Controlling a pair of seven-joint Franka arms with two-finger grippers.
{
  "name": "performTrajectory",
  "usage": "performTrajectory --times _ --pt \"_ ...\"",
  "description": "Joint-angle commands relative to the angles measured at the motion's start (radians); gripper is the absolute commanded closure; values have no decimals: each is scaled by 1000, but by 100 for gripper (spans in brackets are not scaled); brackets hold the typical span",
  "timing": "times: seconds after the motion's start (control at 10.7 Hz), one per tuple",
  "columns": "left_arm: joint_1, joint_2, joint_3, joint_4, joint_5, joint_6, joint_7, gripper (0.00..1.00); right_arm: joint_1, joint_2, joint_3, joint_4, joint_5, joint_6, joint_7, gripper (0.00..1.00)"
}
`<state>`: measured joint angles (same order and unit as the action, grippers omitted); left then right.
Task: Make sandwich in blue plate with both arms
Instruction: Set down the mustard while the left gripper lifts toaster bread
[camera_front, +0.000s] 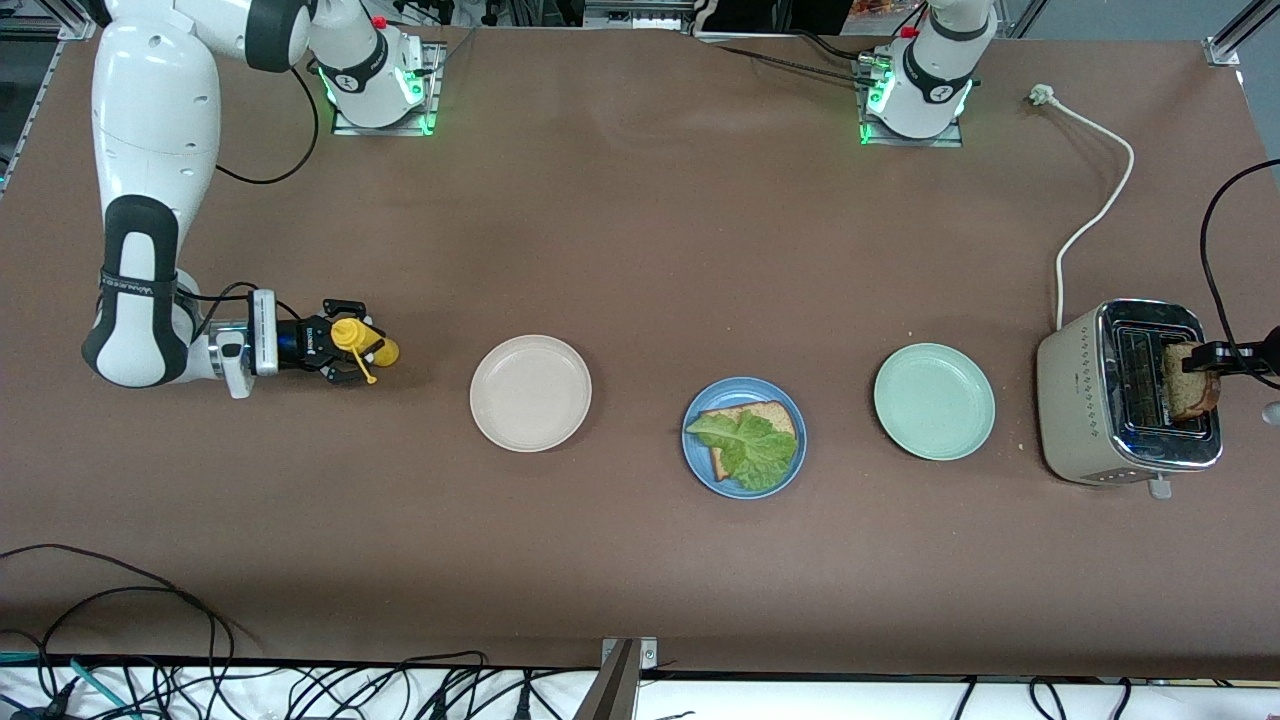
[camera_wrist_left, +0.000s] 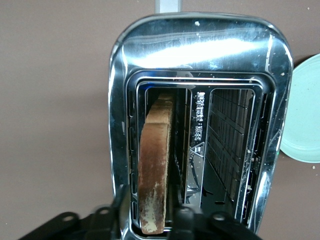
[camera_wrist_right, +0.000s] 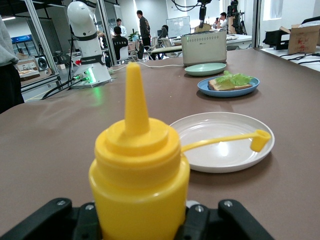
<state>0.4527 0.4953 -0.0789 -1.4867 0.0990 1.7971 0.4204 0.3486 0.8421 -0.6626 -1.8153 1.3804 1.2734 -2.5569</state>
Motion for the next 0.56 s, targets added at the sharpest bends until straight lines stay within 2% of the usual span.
performTrajectory --times 0.0,0.37,0.47 --pt "4 14 -9 48 36 -7 23 100 -20 28 9 33 -1 -31 -6 100" --pt "3 2 -12 54 71 -10 18 100 -20 32 9 33 -4 -31 3 100" --pt "3 0 -13 54 71 -10 17 100 -20 32 9 33 -4 -31 6 90"
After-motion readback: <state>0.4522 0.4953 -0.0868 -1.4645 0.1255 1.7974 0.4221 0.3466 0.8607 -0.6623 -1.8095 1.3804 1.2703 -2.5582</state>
